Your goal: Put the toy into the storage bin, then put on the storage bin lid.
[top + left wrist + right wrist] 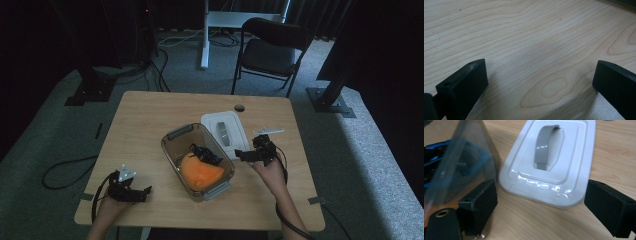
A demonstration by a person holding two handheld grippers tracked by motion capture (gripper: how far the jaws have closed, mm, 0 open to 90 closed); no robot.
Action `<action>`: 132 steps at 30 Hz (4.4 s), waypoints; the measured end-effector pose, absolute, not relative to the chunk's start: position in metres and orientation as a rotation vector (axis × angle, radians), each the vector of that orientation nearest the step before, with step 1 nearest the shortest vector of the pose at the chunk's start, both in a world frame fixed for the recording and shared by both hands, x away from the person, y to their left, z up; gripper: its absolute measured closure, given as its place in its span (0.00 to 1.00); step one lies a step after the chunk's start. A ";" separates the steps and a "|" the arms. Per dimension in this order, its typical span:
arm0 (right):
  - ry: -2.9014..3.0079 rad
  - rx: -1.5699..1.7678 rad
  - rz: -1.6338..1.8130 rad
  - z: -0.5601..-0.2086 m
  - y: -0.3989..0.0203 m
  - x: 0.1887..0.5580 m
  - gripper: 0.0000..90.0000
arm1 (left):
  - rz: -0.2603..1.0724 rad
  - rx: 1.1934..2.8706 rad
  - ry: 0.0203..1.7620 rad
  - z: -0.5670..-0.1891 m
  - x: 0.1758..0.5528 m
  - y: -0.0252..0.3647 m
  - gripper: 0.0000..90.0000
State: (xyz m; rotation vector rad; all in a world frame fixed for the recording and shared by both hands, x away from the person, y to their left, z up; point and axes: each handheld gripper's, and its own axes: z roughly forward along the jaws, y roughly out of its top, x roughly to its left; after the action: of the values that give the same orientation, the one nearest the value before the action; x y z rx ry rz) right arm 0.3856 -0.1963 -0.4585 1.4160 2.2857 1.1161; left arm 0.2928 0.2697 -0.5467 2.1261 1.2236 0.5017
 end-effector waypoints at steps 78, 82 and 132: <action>2.251 1.449 0.908 -0.521 -0.132 0.468 0.50 | 0.502 2.127 1.224 -0.547 0.293 0.270 0.00; 2.273 1.440 0.915 -0.522 -0.129 0.468 0.54 | 0.501 2.127 1.223 -0.547 0.293 0.270 0.00; 2.203 1.428 1.011 -0.487 -0.192 0.421 0.76 | 0.502 2.127 1.224 -0.547 0.293 0.270 0.00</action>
State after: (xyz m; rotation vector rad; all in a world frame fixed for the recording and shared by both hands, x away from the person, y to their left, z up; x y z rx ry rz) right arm 0.4210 -0.1916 -0.4875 1.4283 2.2031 1.0111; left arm 0.2928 0.2697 -0.5466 2.1266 1.2238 0.5015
